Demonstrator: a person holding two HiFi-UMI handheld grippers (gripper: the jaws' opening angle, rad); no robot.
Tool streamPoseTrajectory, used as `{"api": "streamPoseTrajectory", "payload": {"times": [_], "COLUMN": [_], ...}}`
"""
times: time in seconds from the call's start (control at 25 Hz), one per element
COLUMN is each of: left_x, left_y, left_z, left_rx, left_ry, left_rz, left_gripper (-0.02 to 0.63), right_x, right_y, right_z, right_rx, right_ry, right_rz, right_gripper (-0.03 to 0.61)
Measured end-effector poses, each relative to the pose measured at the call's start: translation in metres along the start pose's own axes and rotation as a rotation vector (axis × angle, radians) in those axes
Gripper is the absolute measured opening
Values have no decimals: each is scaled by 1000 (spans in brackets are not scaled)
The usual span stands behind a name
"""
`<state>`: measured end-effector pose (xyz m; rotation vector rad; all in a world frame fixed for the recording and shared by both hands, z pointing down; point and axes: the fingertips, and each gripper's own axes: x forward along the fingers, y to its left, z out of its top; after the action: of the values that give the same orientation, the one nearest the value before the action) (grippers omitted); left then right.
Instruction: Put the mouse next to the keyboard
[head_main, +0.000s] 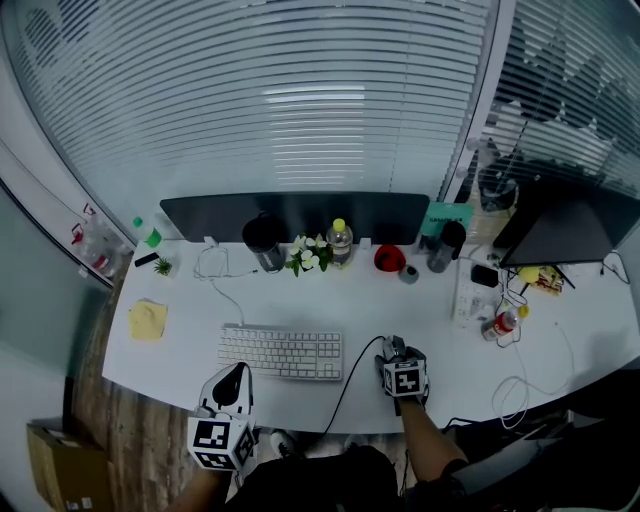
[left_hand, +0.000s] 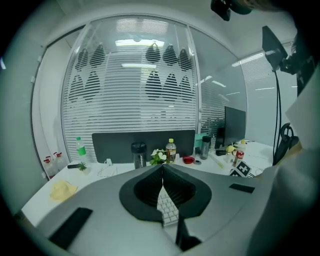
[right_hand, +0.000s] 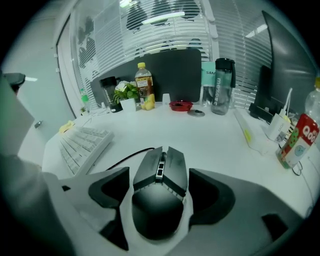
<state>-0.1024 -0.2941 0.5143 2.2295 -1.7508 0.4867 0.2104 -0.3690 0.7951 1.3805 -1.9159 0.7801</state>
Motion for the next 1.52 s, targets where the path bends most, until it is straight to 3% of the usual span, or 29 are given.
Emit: {"api": "streamPoseTrajectory", "payload": {"times": [0.28,0.52,0.84,1.08,1.28,1.4,1.52], "left_x": [-7,-12,-14,-21,-29,-35,-40], "left_y": [12,0,0,-3,-12,-16,-18], "left_z": [15,42,68,90,109,122,128], "left_rx": [2,102,-34,-46,46,37,30], "left_ry": [-49,-107,-152,-190,-227,-257,-271], "left_rz": [-23,-107,-242,-305,-304,-319,-335], "left_gripper": [28,28,28,28,28,28,28], "right_x": [-40,-111,-218,-297,-353,-377,-393], "right_y": [9,34,74,101,126,131,131], "right_z": [42,102,154,182,198,202,202], "right_rx": [6,-69,-135,-119,-129,-115,-92], "right_ry": [-106,-258,-442,-586,-677,-714,-743], "right_rz": [19,61,88,90,105,76,40], "right_gripper": [371,348,312,288,231,199,98]}}
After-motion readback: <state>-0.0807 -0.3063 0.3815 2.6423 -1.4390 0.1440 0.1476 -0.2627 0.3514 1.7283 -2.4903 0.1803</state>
